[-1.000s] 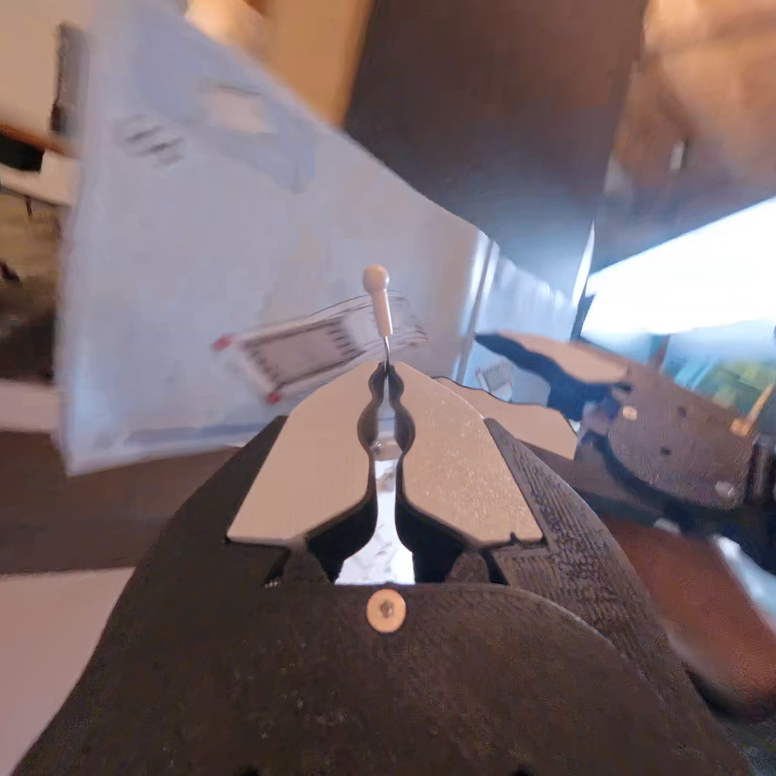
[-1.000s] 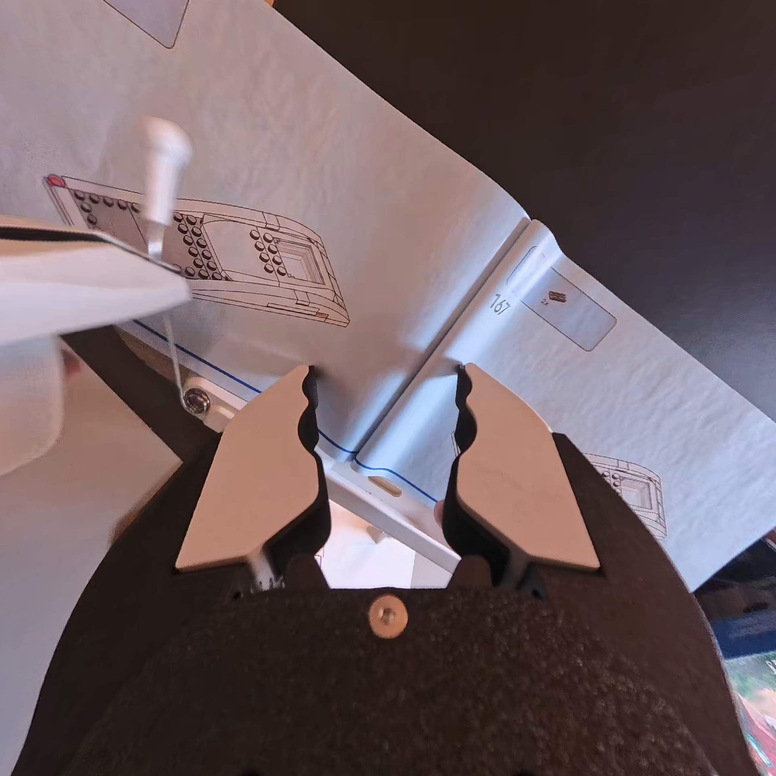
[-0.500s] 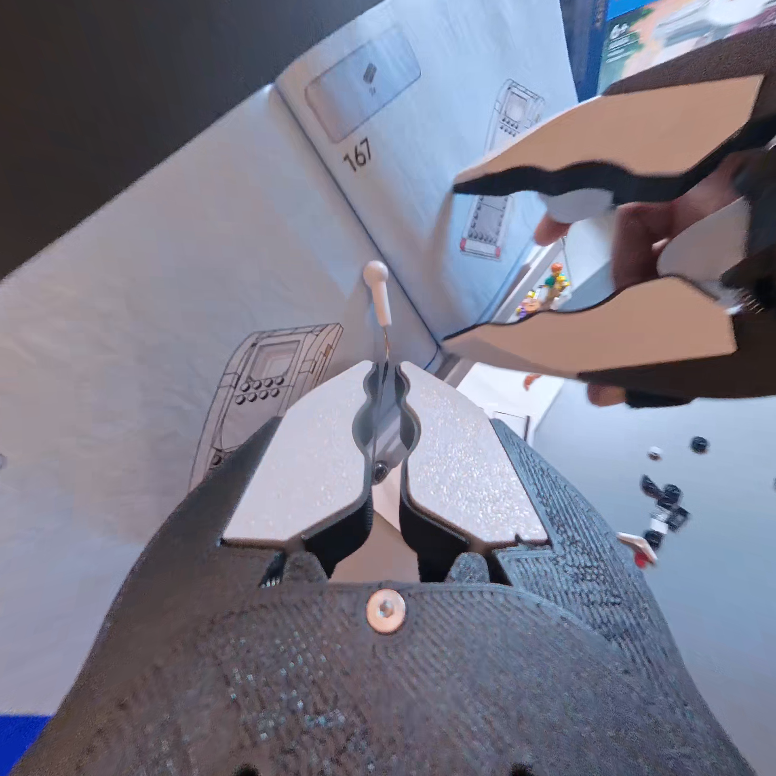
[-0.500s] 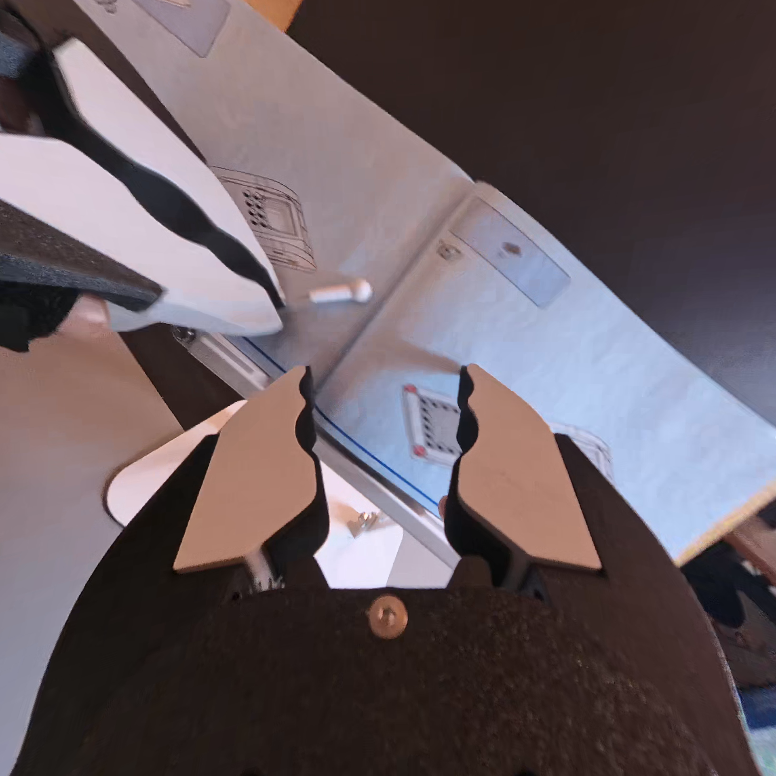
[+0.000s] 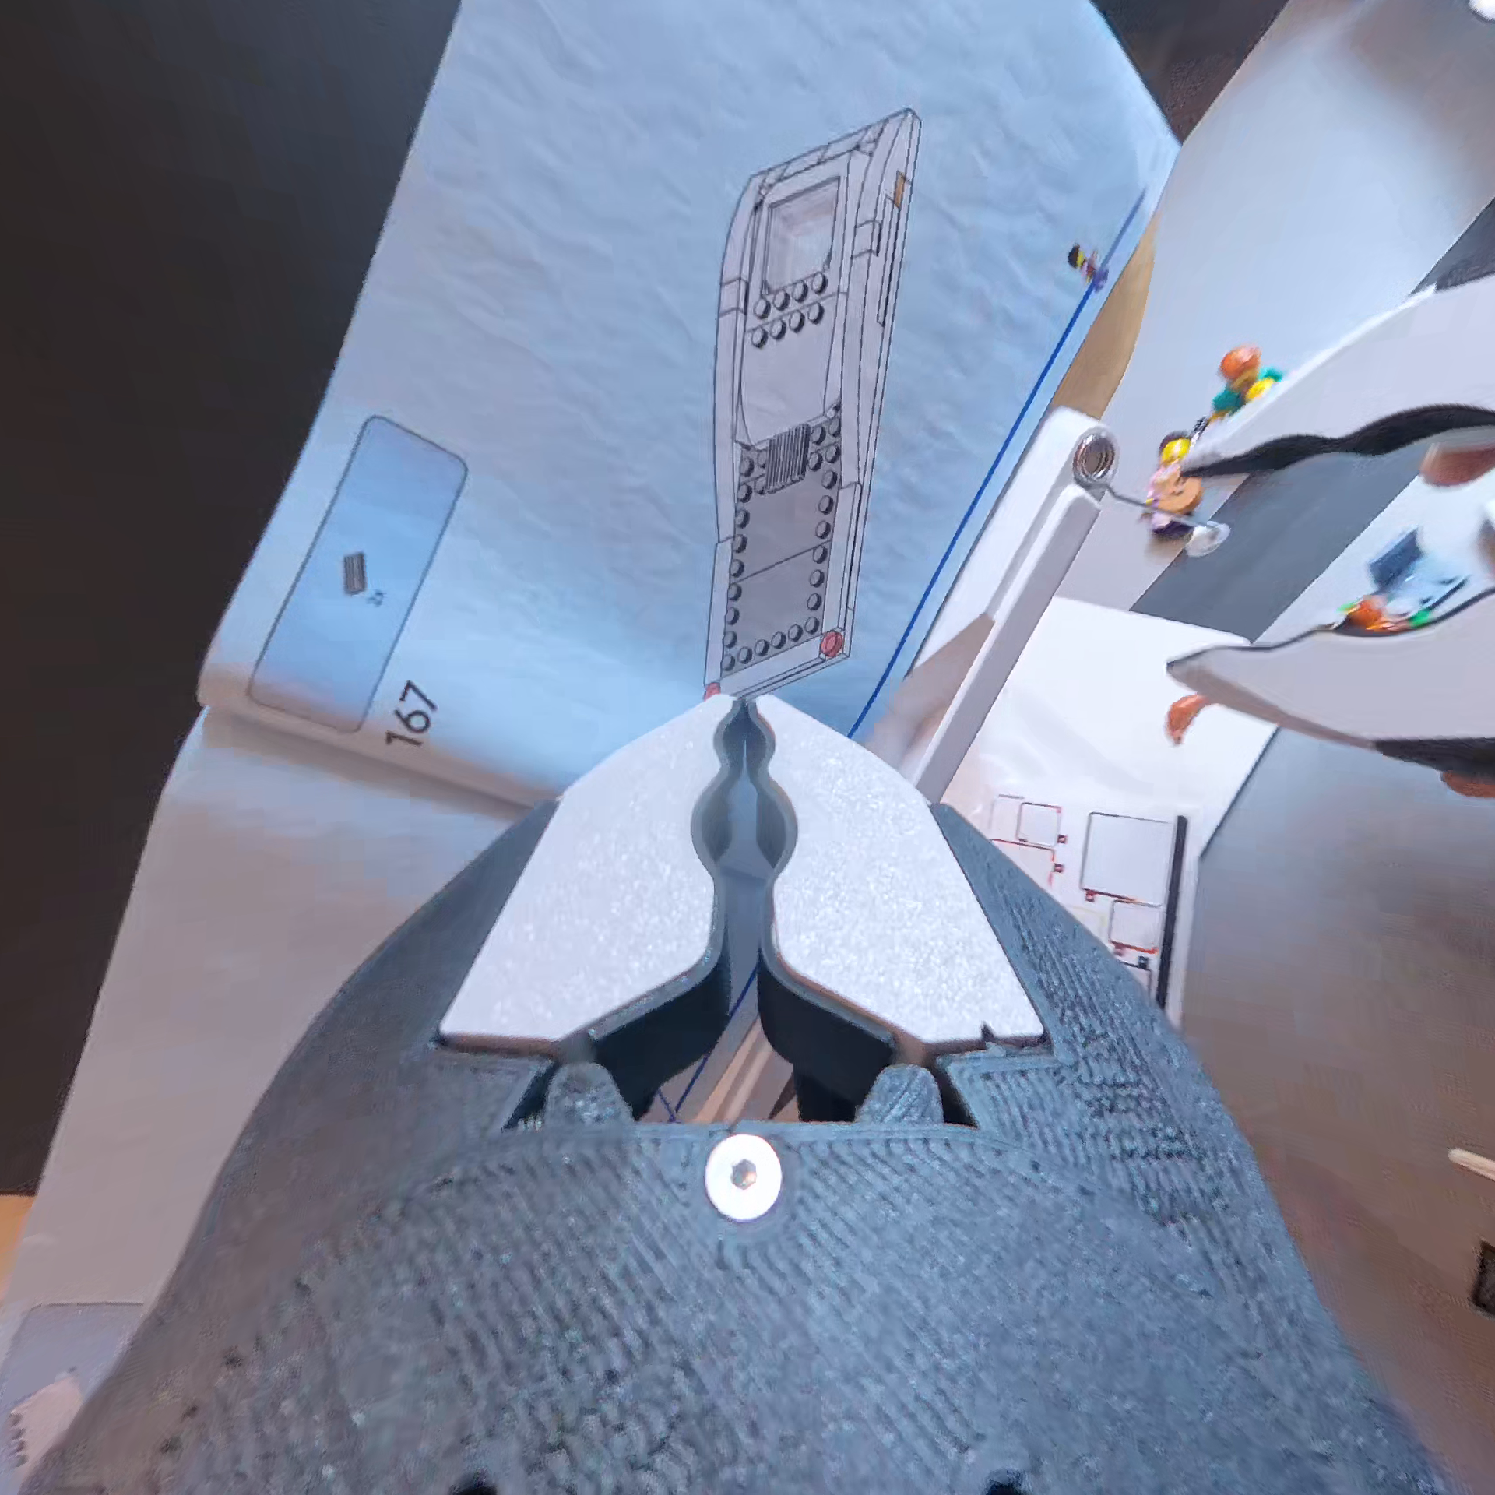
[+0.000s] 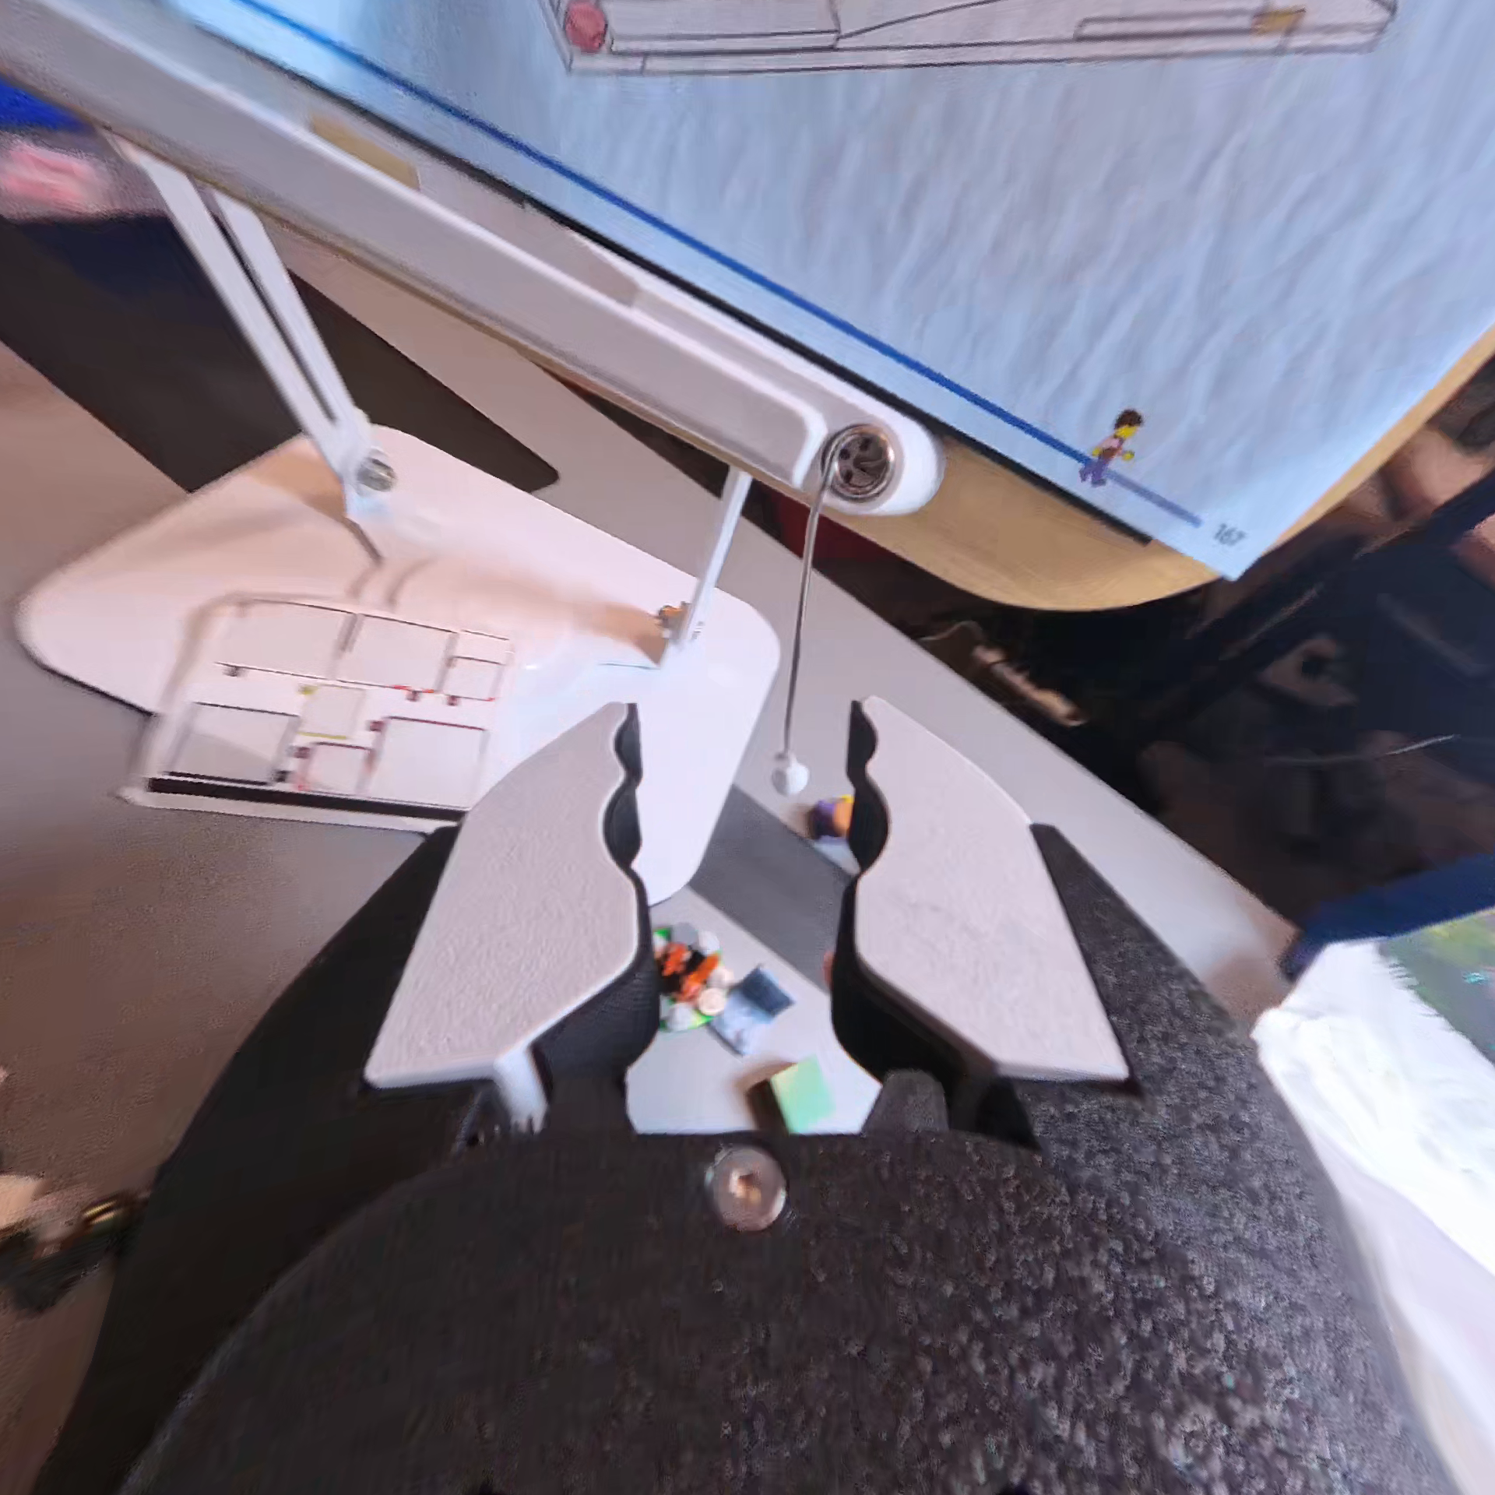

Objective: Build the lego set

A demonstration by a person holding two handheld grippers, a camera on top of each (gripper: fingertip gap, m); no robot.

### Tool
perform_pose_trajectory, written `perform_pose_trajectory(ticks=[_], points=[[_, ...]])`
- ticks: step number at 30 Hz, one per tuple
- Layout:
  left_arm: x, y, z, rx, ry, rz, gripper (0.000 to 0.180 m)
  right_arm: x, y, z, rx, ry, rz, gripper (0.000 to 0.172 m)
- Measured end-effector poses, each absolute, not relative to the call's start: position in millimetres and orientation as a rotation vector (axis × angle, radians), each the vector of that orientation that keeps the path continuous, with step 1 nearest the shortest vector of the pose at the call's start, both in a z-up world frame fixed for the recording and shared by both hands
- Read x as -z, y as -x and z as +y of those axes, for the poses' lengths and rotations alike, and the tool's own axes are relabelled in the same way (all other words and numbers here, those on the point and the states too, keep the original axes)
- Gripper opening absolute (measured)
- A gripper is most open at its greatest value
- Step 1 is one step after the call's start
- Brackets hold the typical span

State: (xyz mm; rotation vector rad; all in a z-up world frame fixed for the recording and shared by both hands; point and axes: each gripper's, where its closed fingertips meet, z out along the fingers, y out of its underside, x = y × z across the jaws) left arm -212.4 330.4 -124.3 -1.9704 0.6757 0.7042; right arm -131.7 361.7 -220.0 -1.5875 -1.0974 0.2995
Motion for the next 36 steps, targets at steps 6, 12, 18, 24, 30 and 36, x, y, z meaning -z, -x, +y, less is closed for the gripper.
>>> perform_pose_trajectory(ticks=[6, 12, 18, 24, 30, 36], points=[[129, 211, 332, -0.729, 1.985, 0.701, 0.000, 183, 91, 387, 0.428, 1.286, -1.196, 0.001], [132, 206, 329, -0.685, 1.995, 0.704, 0.000, 113, 108, 363, 0.756, 0.746, -1.317, 0.009], [139, 210, 326, -0.584, 2.013, 0.670, 0.000, 109, 121, 368, 0.749, 0.710, -1.411, 0.014], [127, 202, 313, -0.483, 1.897, 0.598, 0.000, 112, 114, 364, 0.648, 0.822, -1.396, 0.025], [88, 225, 269, -0.235, 1.665, 0.268, 0.000, 120, 93, 318, 0.245, 1.085, -1.302, 0.044], [57, 316, 227, -0.269, 1.476, -0.057, 0.000, 140, 83, 271, -0.225, 1.266, -1.158, 0.041]])
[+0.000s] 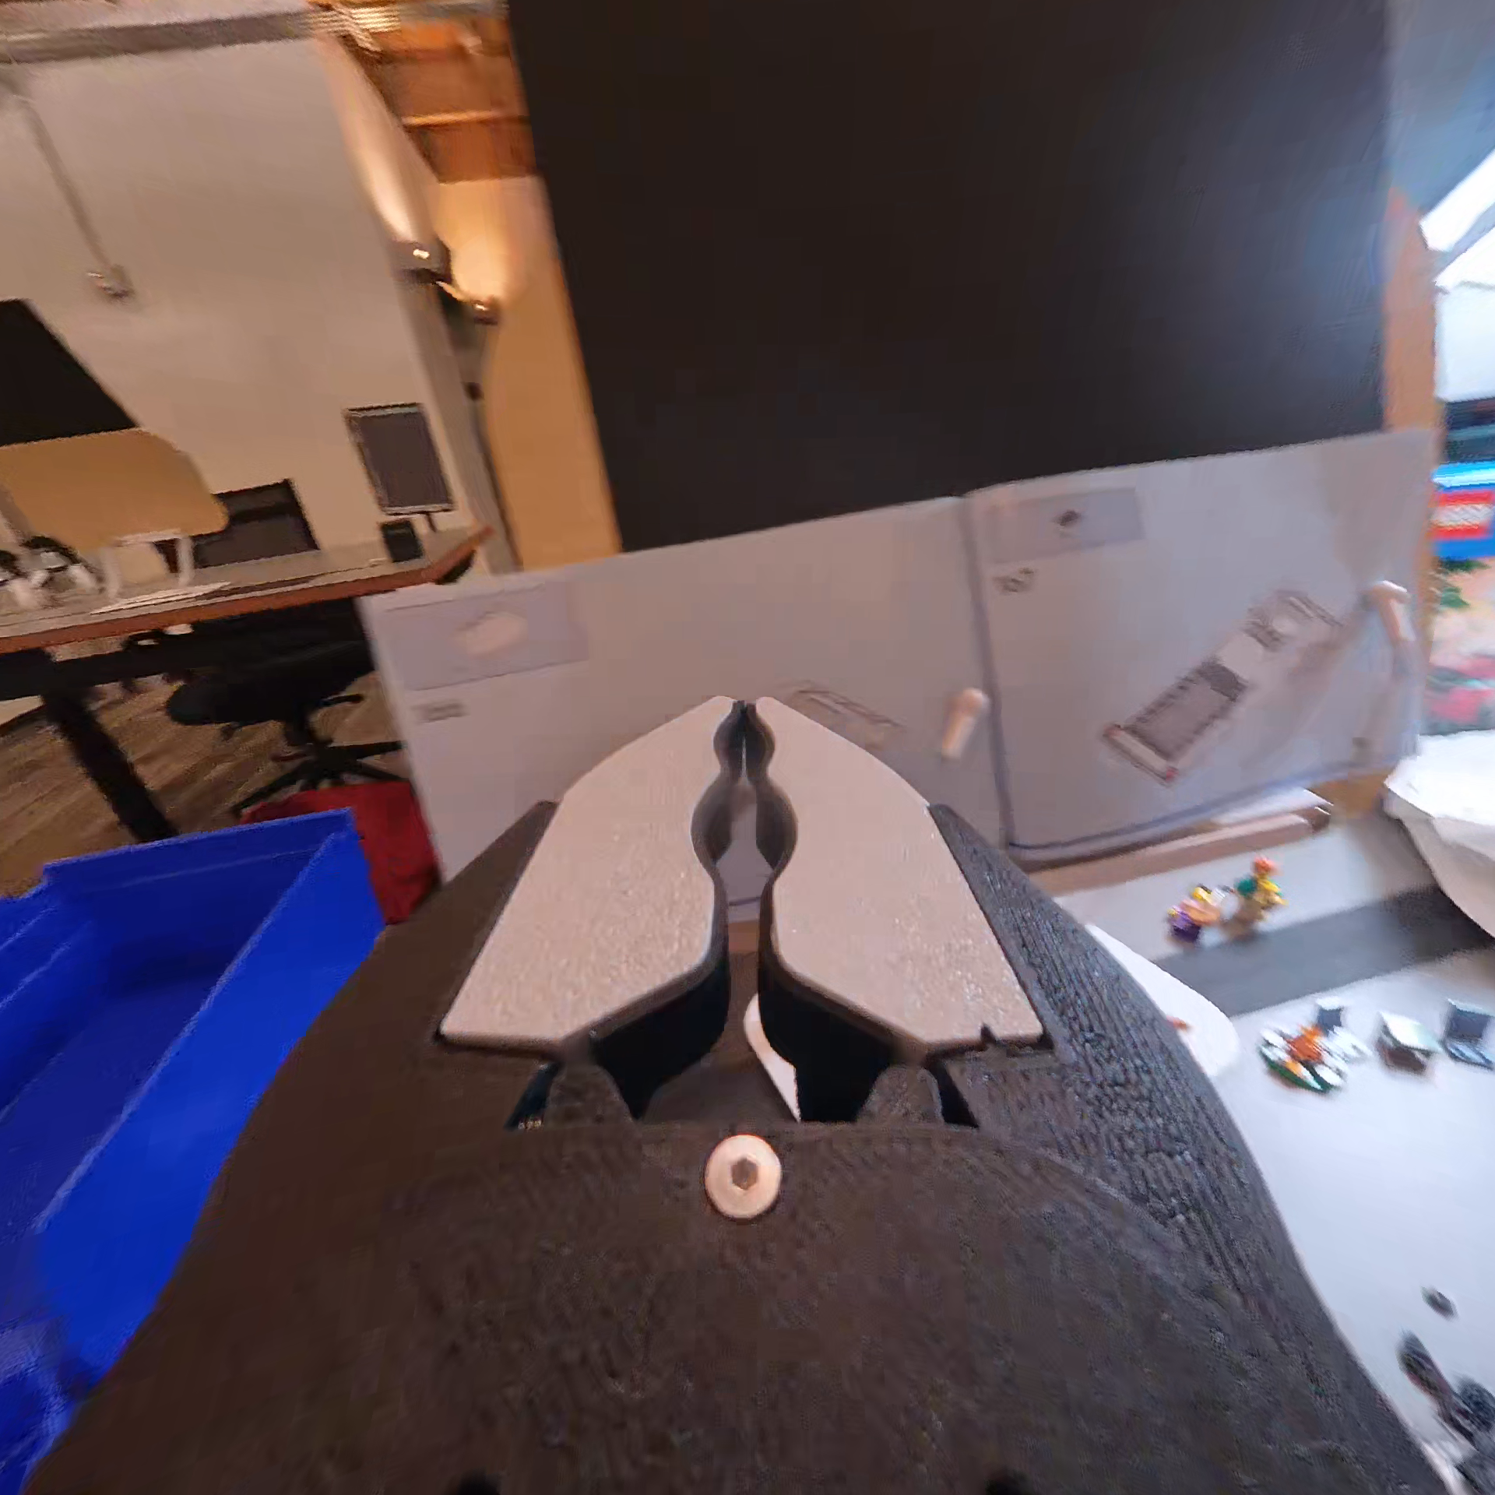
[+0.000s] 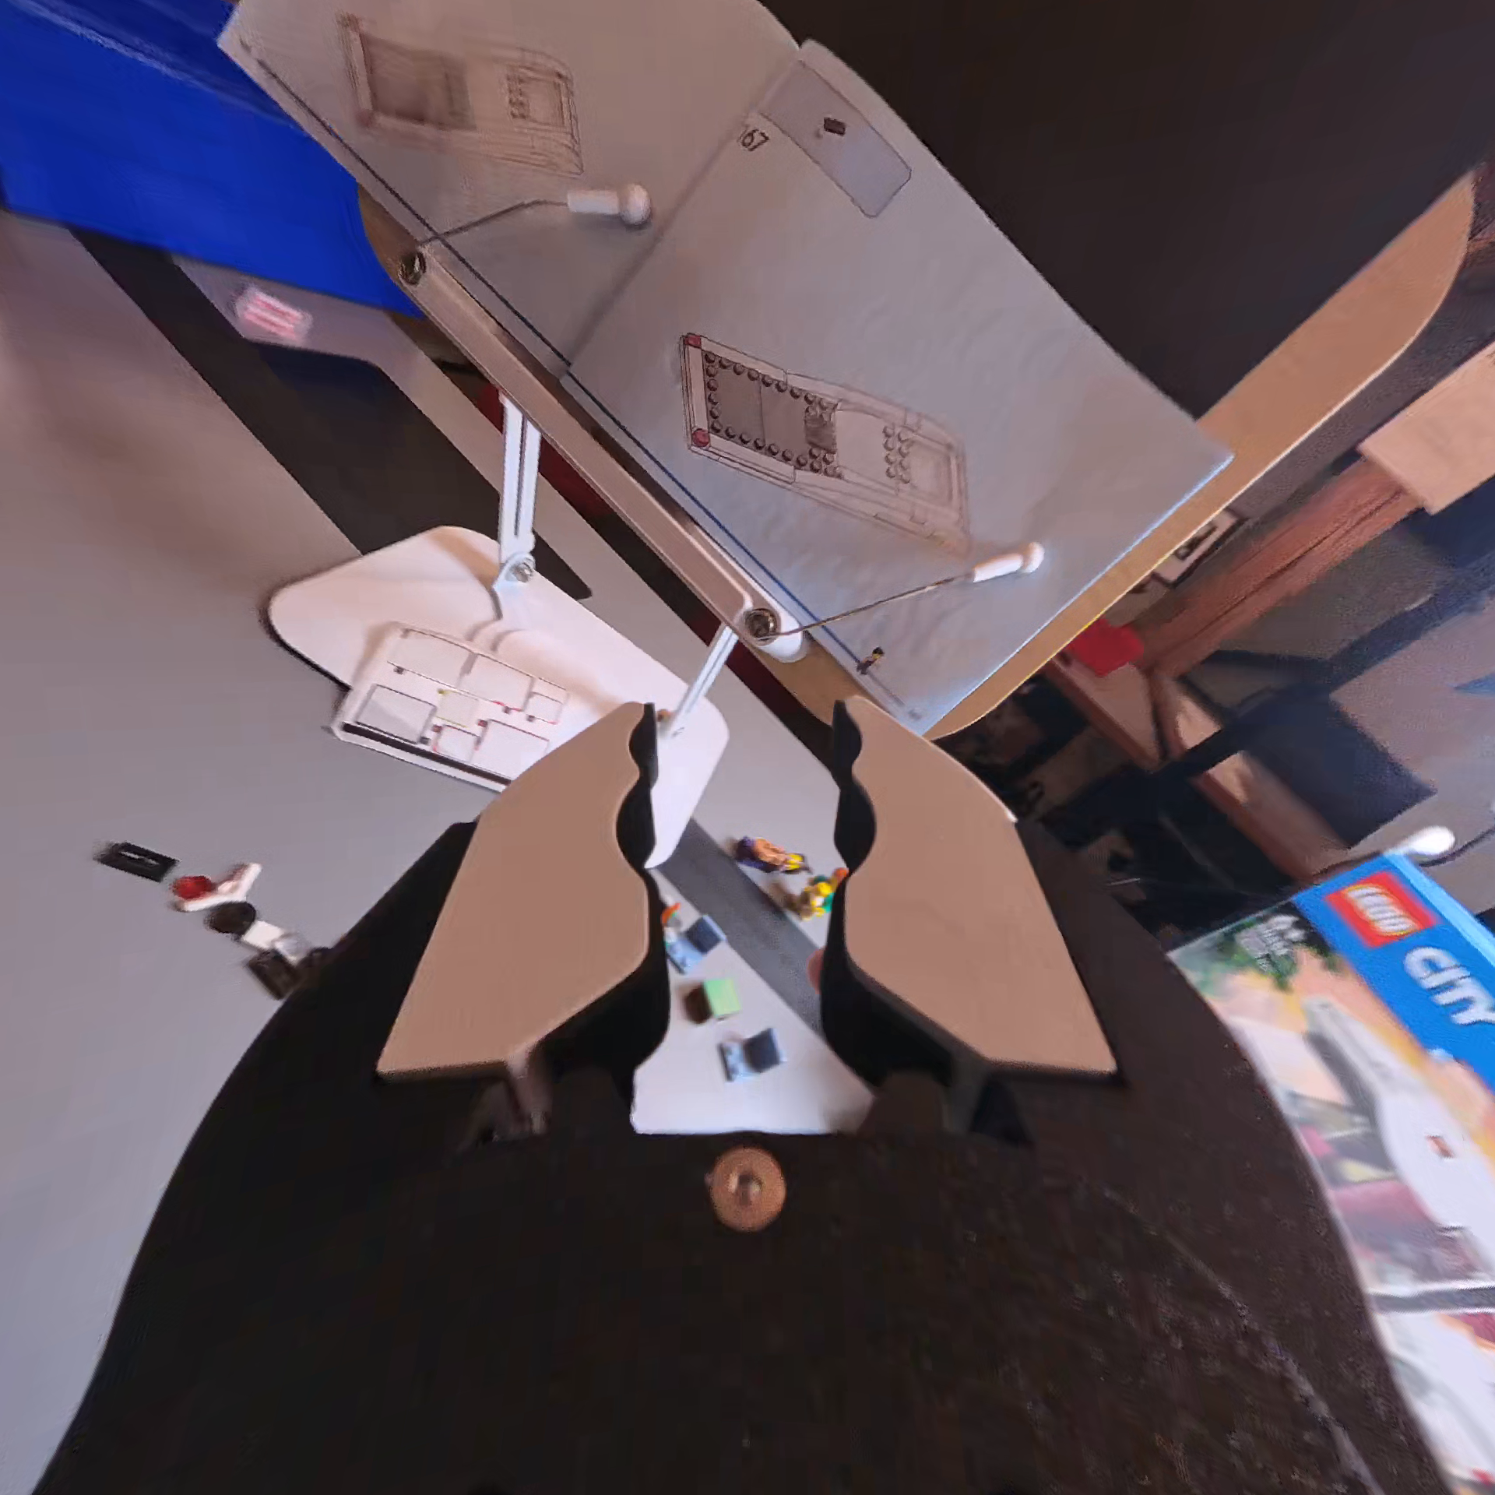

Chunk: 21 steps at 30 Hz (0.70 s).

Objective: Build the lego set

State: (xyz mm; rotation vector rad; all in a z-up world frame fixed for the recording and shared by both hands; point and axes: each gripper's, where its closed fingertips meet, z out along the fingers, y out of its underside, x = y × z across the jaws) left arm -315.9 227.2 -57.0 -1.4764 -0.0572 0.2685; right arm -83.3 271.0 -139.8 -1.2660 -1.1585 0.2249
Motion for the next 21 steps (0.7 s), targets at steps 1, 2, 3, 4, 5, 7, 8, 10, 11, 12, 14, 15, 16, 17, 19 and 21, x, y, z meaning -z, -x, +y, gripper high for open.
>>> perform_pose_trajectory(ticks=[1, 2, 3, 4, 5, 7, 8, 10, 11, 12, 14, 15, 16, 17, 19, 21], points=[[52, 332, 224, -0.284, 1.456, -0.103, 0.000, 145, 84, 270, -0.284, 1.303, -1.138, 0.041], [48, 349, 222, -0.294, 1.441, -0.147, 0.000, 150, 84, 269, -0.344, 1.343, -1.114, 0.041], [45, 365, 221, -0.298, 1.438, -0.187, 0.000, 153, 84, 266, -0.411, 1.373, -1.088, 0.041], [43, 378, 222, -0.299, 1.439, -0.210, 0.000, 154, 85, 260, -0.478, 1.386, -1.066, 0.041], [42, 387, 224, -0.300, 1.442, -0.217, 0.000, 153, 85, 254, -0.529, 1.384, -1.046, 0.041], [41, 401, 228, -0.319, 1.467, -0.217, 0.000, 151, 82, 243, -0.568, 1.362, -1.021, 0.041], [41, 405, 229, -0.333, 1.477, -0.206, 0.000, 151, 80, 239, -0.578, 1.353, -1.014, 0.041], [40, 406, 231, -0.358, 1.484, -0.185, 0.000, 153, 77, 231, -0.578, 1.354, -1.024, 0.043], [39, 405, 232, -0.360, 1.483, -0.176, 0.000, 153, 75, 229, -0.564, 1.355, -1.030, 0.045], [38, 403, 232, -0.358, 1.481, -0.172, 0.000, 153, 74, 226, -0.553, 1.349, -1.037, 0.046], [37, 400, 234, -0.341, 1.481, -0.171, 0.000, 153, 71, 218, -0.562, 1.341, -1.050, 0.047], [38, 399, 235, -0.338, 1.483, -0.170, 0.000, 153, 70, 214, -0.569, 1.337, -1.054, 0.047], [39, 397, 236, -0.337, 1.484, -0.167, 0.000, 154, 68, 211, -0.567, 1.334, -1.061, 0.047], [39, 396, 237, -0.337, 1.484, -0.165, 0.000, 155, 66, 208, -0.558, 1.331, -1.067, 0.047], [41, 394, 239, -0.333, 1.487, -0.164, 0.000, 158, 61, 202, -0.544, 1.324, -1.080, 0.048], [43, 392, 242, -0.338, 1.493, -0.159, 0.000, 161, 55, 197, -0.540, 1.319, -1.086, 0.048]])
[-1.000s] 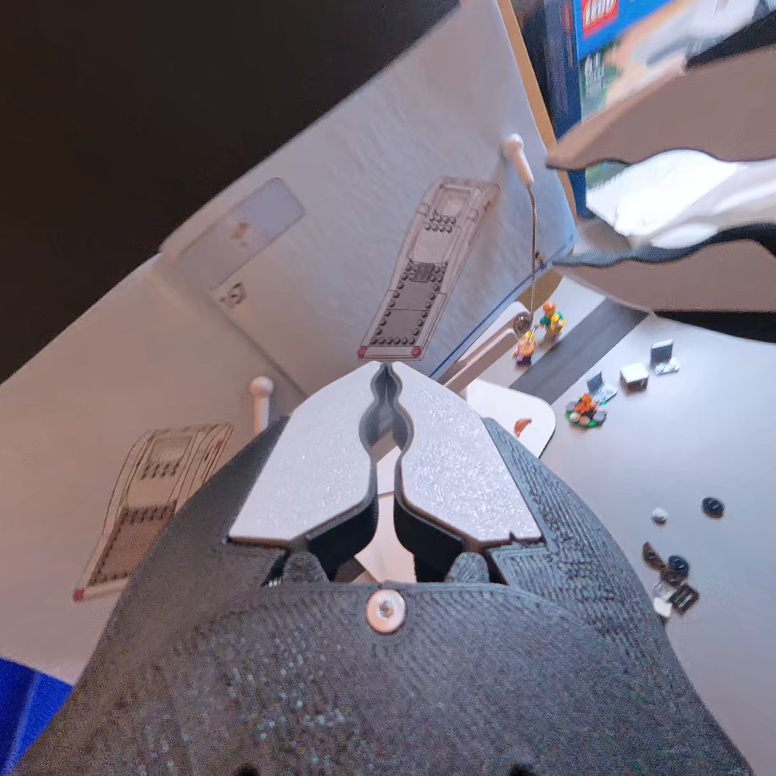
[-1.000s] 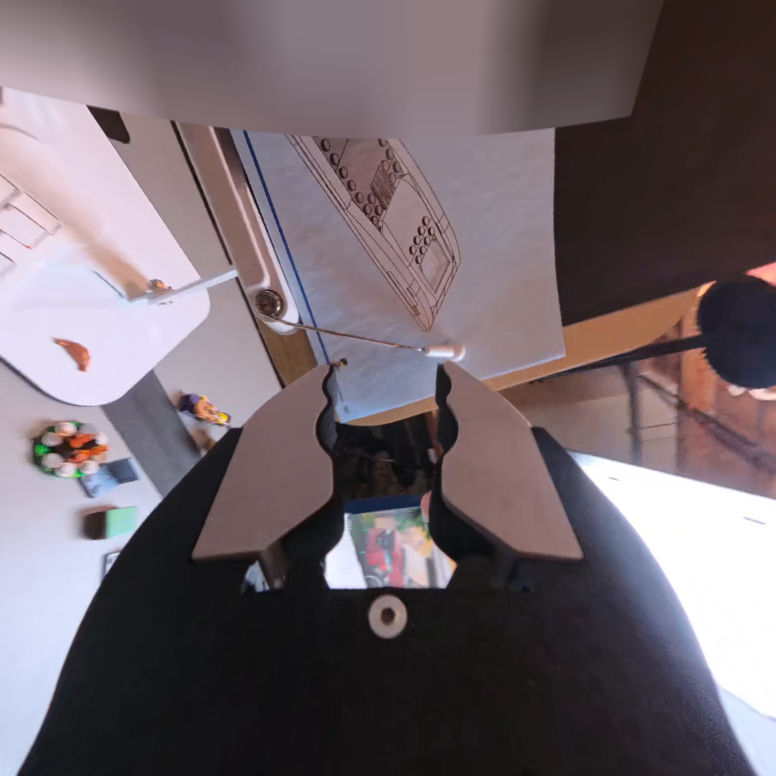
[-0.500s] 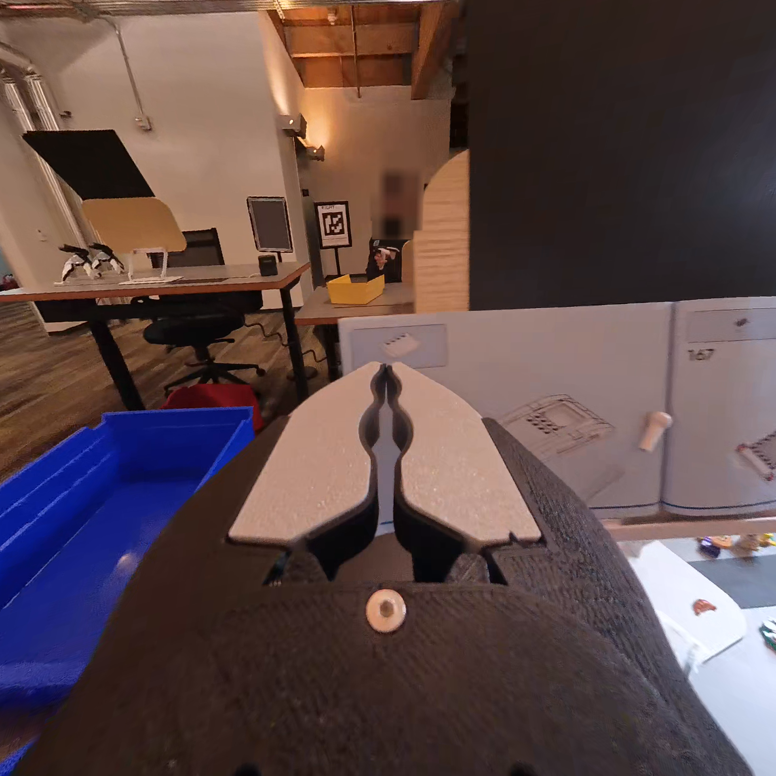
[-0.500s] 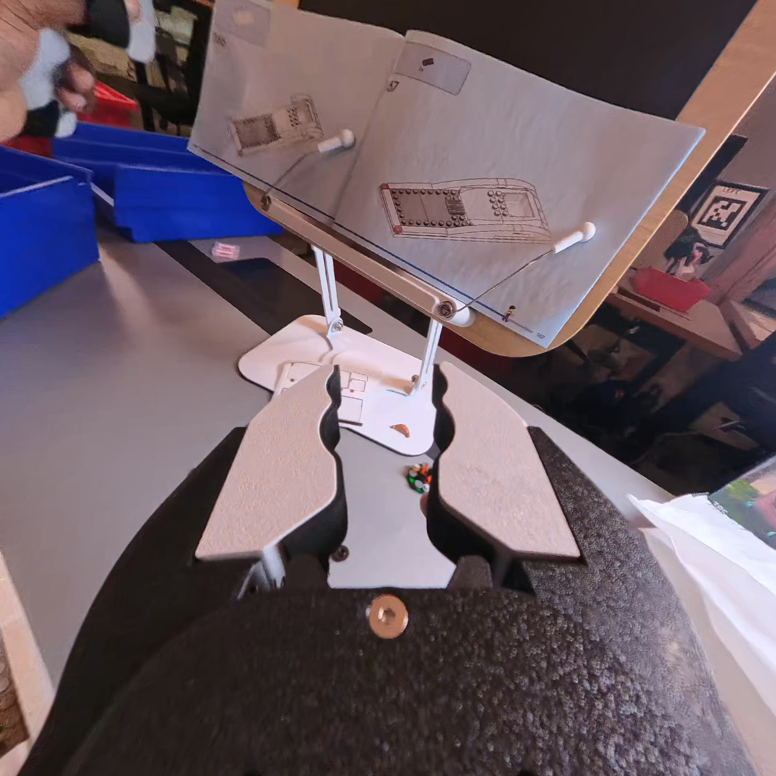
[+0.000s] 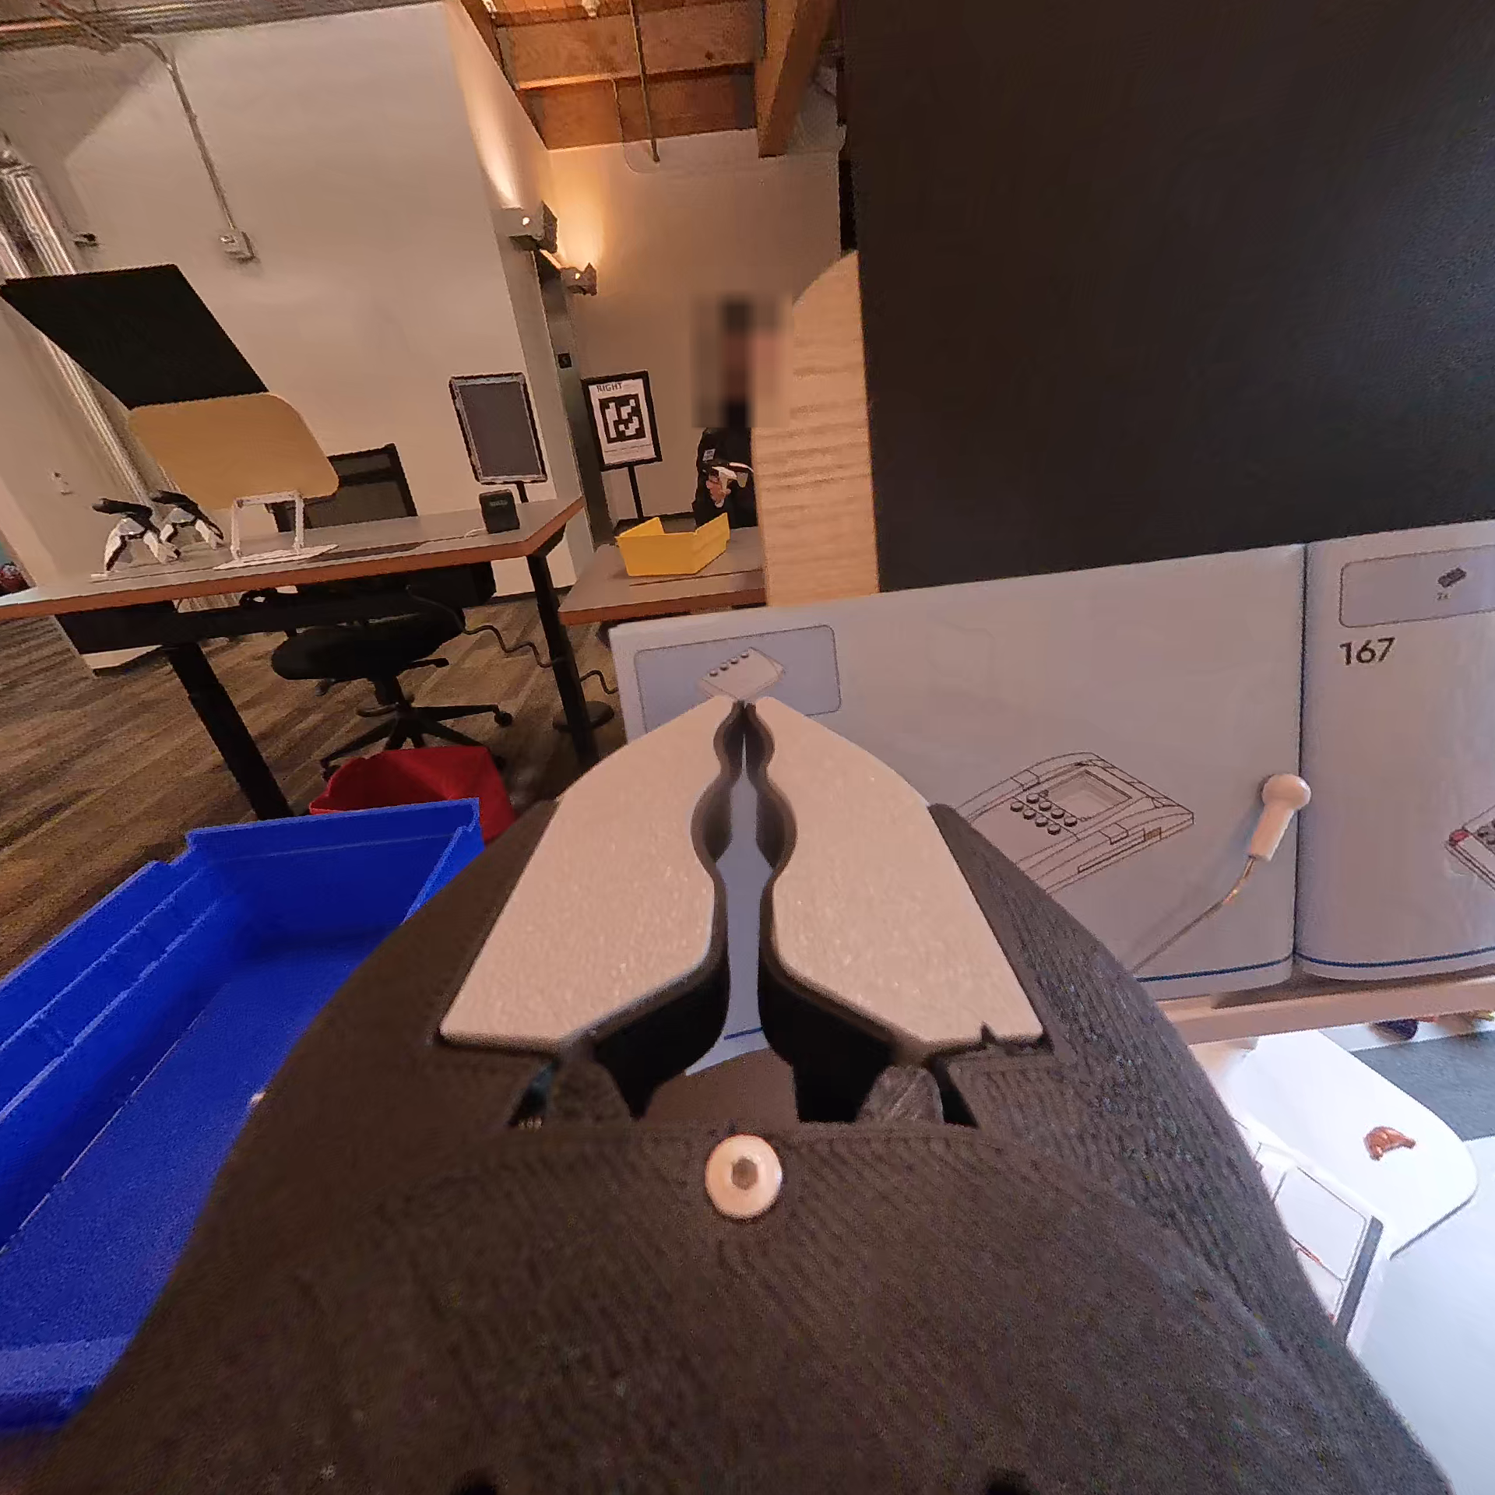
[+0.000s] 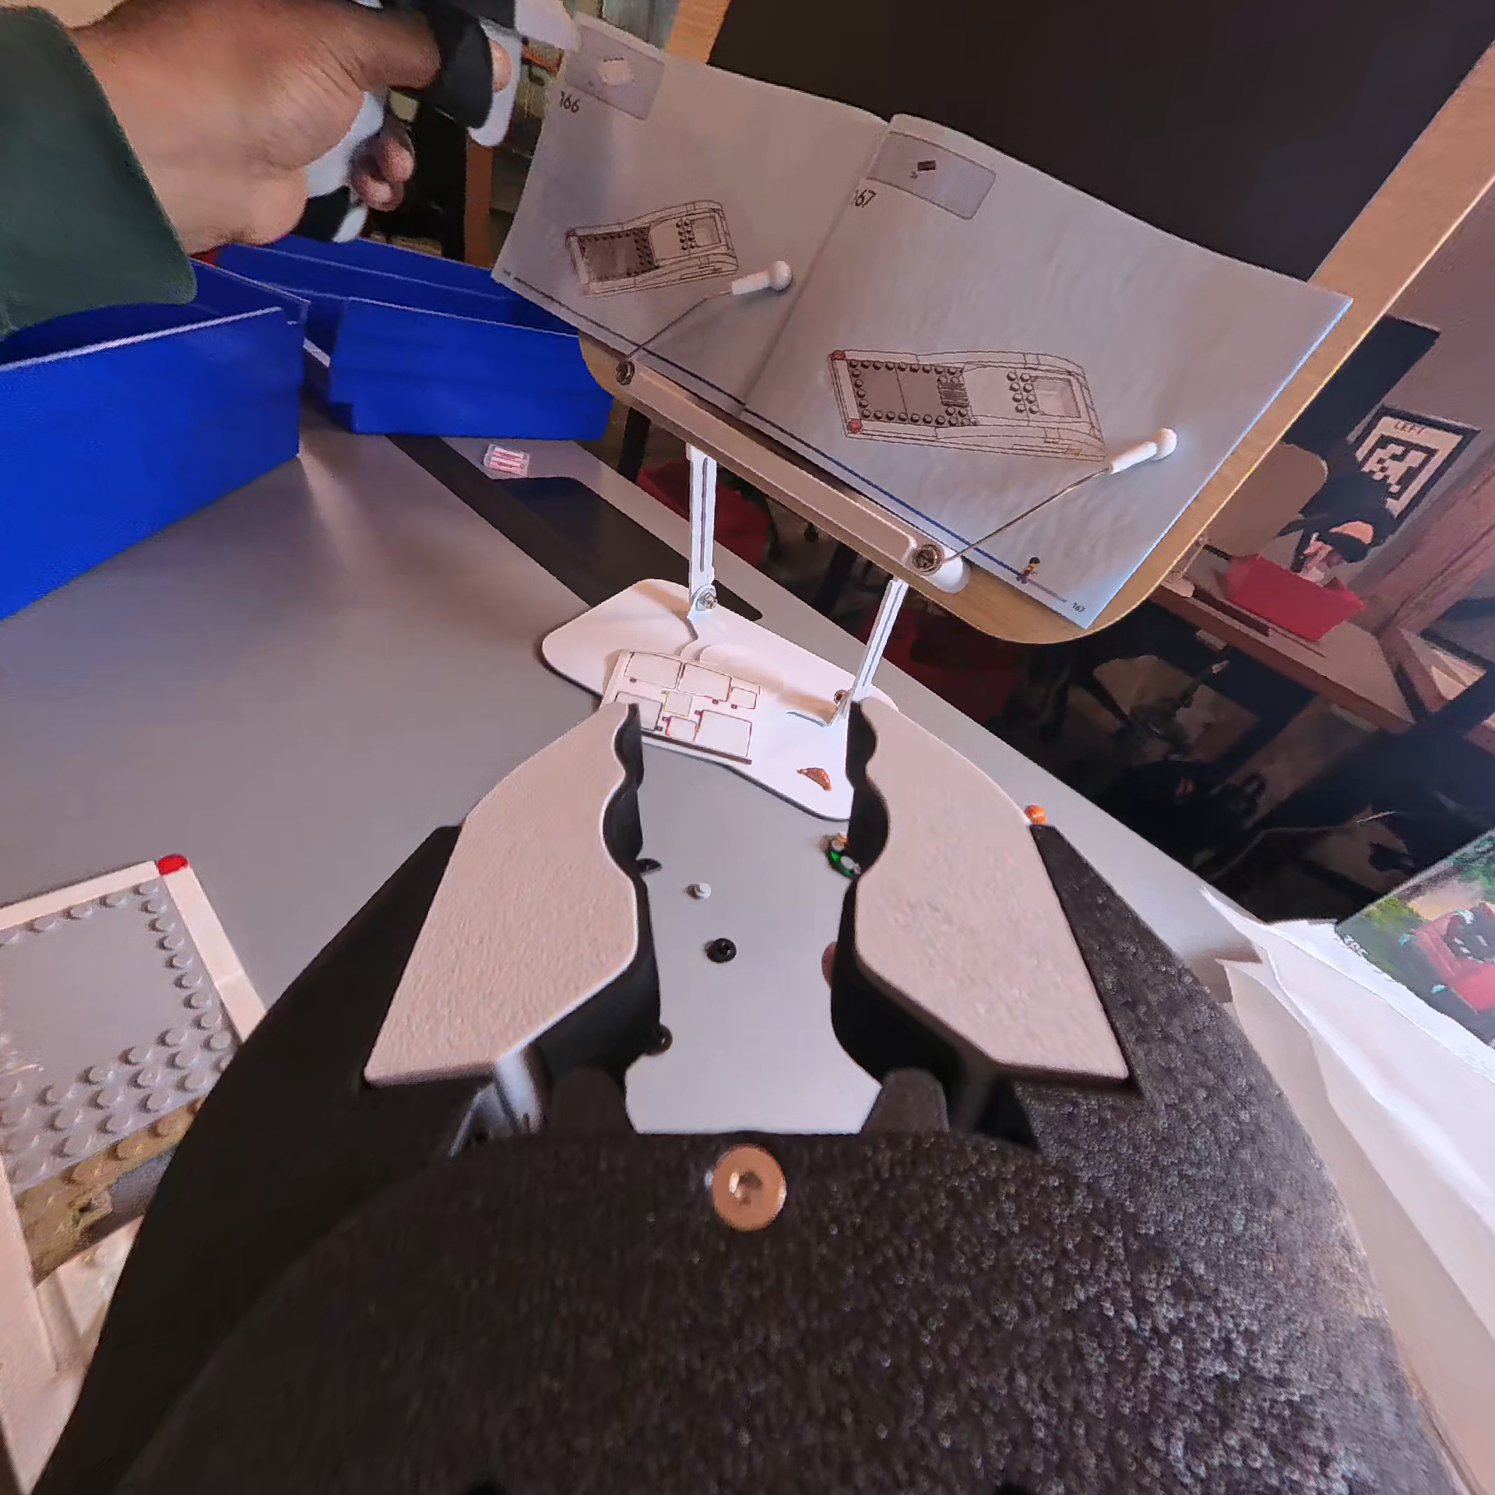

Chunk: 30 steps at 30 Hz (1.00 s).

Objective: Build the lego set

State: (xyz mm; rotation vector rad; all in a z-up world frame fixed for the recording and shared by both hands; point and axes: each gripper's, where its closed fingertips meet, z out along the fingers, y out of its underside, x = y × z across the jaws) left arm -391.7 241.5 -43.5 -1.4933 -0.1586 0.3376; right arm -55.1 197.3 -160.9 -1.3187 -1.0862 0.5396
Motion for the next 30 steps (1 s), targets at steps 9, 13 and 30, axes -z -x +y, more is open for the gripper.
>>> perform_pose_trajectory(ticks=[9, 13, 30], points=[[43, 325, 250, -0.271, 1.468, -0.038, 0.000, 169, 40, 190, -0.564, 1.328, -1.064, 0.048], [51, 295, 226, -0.187, 1.466, 0.017, 0.000, 170, 36, 177, -0.583, 1.278, -1.068, 0.048], [245, 458, -62, -0.198, 3.070, 0.394, 0.046, 273, 27, 92, -0.711, 1.420, -1.845, 0.086]])
